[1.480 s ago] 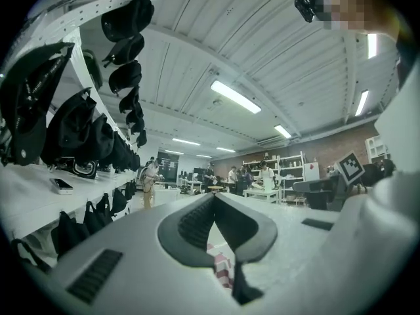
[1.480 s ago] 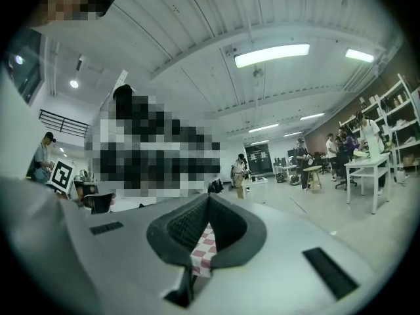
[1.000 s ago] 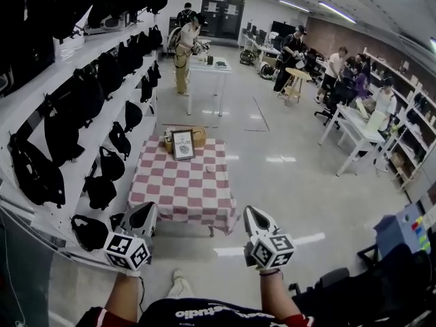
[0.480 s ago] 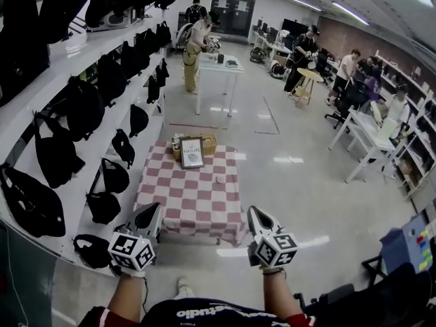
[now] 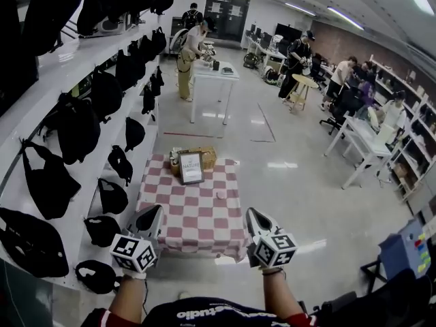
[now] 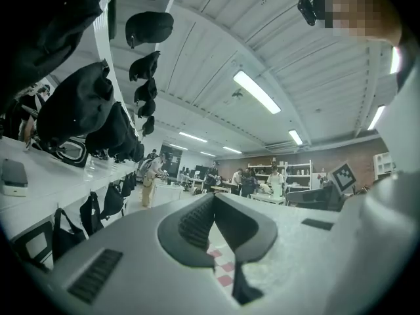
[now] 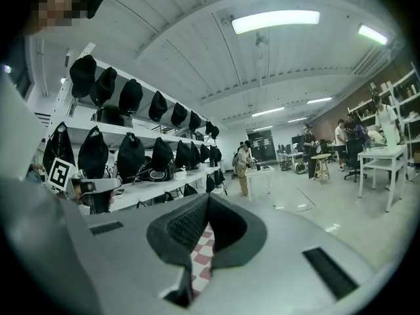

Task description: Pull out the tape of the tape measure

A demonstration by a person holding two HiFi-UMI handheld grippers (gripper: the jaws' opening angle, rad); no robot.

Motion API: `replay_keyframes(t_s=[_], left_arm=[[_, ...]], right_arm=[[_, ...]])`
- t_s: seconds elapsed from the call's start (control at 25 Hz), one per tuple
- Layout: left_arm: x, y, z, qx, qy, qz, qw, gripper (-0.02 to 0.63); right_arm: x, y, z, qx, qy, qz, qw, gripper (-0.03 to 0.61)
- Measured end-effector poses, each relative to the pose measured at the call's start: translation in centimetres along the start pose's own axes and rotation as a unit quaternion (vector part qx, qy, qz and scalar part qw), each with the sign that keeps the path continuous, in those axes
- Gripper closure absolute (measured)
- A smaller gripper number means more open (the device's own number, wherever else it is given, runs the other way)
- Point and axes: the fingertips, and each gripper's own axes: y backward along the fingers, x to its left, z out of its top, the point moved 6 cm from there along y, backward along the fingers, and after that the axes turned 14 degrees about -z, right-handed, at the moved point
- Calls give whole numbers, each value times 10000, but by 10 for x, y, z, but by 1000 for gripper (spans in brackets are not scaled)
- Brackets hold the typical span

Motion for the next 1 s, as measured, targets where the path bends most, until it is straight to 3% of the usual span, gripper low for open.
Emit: replay_keyframes(t_s=[0.6, 1.0], left_arm=[[52, -31, -18, -58, 283, -214, 9994, 609], [81, -45, -20, -31, 262, 6, 9997, 609]], right_arm=[[10, -45, -2, 137, 199, -249, 9994, 575], [8, -91, 8, -61, 215, -169, 9996, 575]])
